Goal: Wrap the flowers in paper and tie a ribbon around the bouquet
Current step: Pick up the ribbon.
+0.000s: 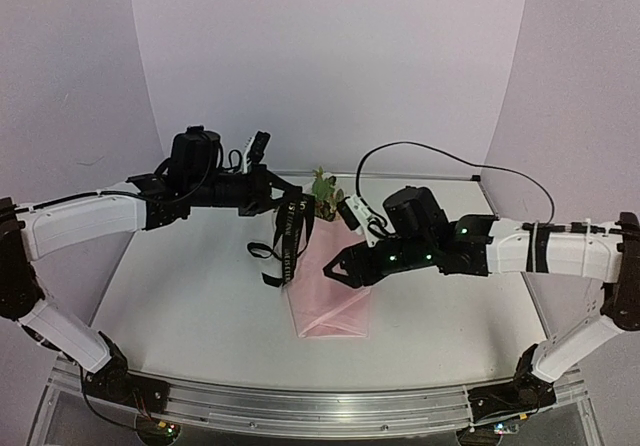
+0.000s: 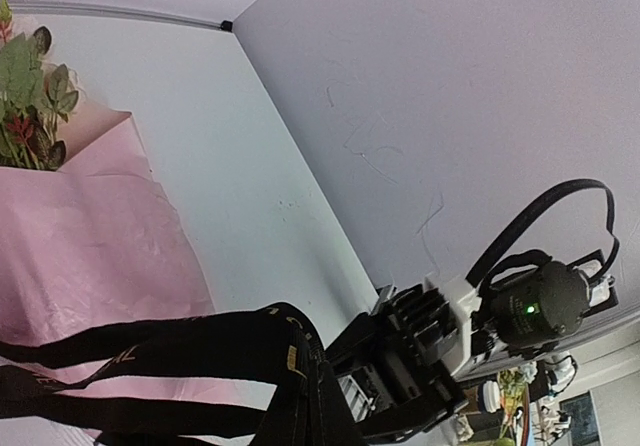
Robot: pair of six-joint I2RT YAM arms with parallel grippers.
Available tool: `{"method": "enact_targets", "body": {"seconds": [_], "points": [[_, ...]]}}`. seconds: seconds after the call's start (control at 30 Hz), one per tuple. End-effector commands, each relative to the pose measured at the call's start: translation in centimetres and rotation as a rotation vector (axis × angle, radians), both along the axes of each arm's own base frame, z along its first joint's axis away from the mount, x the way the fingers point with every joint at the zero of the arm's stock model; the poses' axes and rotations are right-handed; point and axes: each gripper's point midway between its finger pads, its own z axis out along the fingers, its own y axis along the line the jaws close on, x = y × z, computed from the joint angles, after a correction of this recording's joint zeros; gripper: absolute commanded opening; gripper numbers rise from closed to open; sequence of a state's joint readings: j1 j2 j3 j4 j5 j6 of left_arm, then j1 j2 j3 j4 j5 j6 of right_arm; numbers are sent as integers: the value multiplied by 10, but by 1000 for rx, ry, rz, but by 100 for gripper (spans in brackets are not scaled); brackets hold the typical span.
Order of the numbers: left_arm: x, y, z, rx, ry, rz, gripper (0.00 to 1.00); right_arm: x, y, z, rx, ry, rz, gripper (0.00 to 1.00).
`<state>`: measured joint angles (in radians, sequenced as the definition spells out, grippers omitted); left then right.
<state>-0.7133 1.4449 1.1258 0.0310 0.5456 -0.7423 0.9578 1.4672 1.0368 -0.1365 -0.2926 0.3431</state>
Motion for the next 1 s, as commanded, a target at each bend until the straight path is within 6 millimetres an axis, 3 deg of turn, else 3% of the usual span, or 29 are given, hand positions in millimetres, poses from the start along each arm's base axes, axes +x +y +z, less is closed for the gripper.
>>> {"method": "enact_targets", "body": {"seconds": [0.0, 0.17, 0.4, 0.63, 0.83, 0.97], "points": [[-2, -11, 34, -95, 17, -33, 0, 31, 40, 47, 144, -209, 20, 50], [2, -14, 29, -86, 88, -20, 0, 44, 60, 65, 202, -279, 19, 50], [0, -23, 23, -101, 166, -59, 0, 43, 68, 75, 233, -271, 34, 48], [-6, -23, 32, -120, 142, -90, 0, 44, 57, 68, 210, -272, 7, 46], [-13, -23, 32, -111, 121, -133, 0, 62, 32, 74, 277, -158, -103, 45], [-17, -23, 31, -107, 109, -153, 0, 69, 31, 88, 362, -59, -111, 42]]}}
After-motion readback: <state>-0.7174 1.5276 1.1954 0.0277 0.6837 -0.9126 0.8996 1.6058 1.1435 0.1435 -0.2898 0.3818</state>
